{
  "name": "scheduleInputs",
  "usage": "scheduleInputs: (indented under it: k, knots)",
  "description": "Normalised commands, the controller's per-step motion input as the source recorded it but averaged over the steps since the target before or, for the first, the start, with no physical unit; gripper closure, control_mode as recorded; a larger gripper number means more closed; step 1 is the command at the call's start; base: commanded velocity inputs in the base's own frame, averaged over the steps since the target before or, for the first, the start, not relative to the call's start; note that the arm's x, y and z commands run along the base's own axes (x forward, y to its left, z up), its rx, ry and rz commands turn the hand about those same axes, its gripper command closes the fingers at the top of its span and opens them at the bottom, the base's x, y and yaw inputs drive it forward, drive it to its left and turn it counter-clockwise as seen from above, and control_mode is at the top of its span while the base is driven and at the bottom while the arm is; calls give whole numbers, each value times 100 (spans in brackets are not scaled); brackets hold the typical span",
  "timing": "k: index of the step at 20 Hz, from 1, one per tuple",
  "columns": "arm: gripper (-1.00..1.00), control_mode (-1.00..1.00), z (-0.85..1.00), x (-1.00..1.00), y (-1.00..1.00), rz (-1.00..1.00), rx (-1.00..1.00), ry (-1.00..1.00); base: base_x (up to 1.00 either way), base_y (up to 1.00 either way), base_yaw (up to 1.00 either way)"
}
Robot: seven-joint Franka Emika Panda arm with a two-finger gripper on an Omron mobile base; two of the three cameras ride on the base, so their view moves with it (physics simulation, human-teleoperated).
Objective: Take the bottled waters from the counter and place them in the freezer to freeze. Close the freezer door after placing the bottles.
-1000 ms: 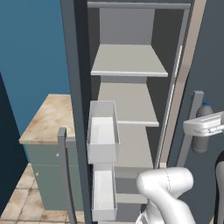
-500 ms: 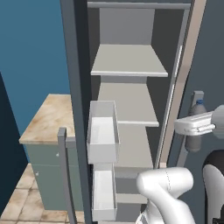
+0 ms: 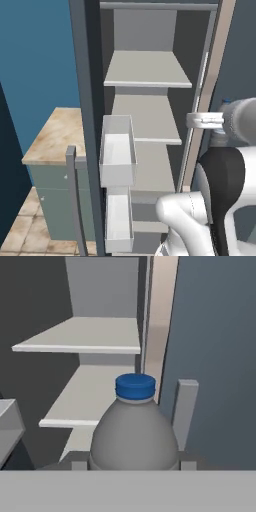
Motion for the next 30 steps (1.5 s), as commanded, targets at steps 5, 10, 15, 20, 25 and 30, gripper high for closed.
scheduleInputs:
  k: [5,10,15,20,25,30]
  knots:
    - [100,-100,6,13,0,0,2,-8,0,0,0]
    - [100,-100,11,45,1,14,5,-24,0,0,0]
    - [100,-100,16,45,5,8,3,-16,0,0,0]
    - [100,-100,36,30,24,0,0,-2,0,0,0]
    - [100,-100,34,44,9,0,-1,0,0,0,0]
    - [100,-100,5,53,9,5,-9,0,0,0,0]
